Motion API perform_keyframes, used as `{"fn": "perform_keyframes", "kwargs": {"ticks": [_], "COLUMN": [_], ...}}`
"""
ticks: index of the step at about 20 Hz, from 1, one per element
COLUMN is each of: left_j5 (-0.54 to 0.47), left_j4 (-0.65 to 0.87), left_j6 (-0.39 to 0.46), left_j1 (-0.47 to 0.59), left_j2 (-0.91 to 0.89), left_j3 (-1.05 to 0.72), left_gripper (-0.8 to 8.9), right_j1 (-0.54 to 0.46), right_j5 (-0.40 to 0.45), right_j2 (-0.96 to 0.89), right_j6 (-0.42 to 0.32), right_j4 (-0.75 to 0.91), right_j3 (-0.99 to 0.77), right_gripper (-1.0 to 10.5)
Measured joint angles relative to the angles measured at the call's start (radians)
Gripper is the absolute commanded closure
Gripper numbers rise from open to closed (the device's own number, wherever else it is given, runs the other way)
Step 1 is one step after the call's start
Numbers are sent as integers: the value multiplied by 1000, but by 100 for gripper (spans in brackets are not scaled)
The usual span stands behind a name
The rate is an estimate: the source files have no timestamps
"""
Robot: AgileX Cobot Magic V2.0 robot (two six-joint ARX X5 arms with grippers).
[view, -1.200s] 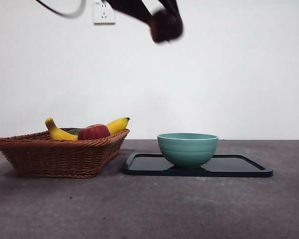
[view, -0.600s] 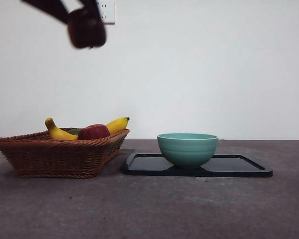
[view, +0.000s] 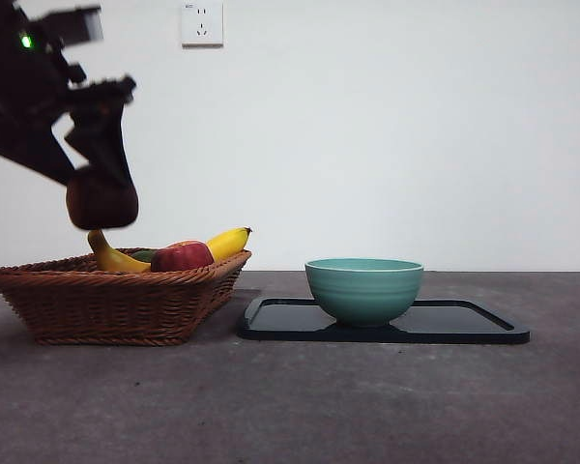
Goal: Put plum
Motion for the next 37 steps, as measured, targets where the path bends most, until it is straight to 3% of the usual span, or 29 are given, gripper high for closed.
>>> {"fn": "perform_keyframes", "kwargs": {"ticks": [11, 15, 18, 23, 31, 37], "left_j5": [3, 3, 3, 51, 283, 480], "left_j4": [56, 53, 42, 4, -246, -497], "left_j6": [15, 14, 8, -9, -32, -35], "left_j1": [3, 3, 3, -24, -76, -84], "left_j2": [233, 233, 227, 21, -357, -523], "left_j3": [0, 0, 0, 7, 7, 7], "left_gripper": [595, 404, 404, 408, 409, 411], "right_j1": [0, 0, 0, 0, 0, 0], "right_j5": [2, 3, 3, 3, 3, 3], "right_j2": [0, 0, 0, 0, 0, 0], "right_j6": [0, 0, 0, 0, 0, 0], "right_j4": [0, 14, 16, 22, 30, 30], "right_j3": [0, 0, 0, 0, 0, 0], "right_gripper": [720, 720, 720, 720, 720, 720]}}
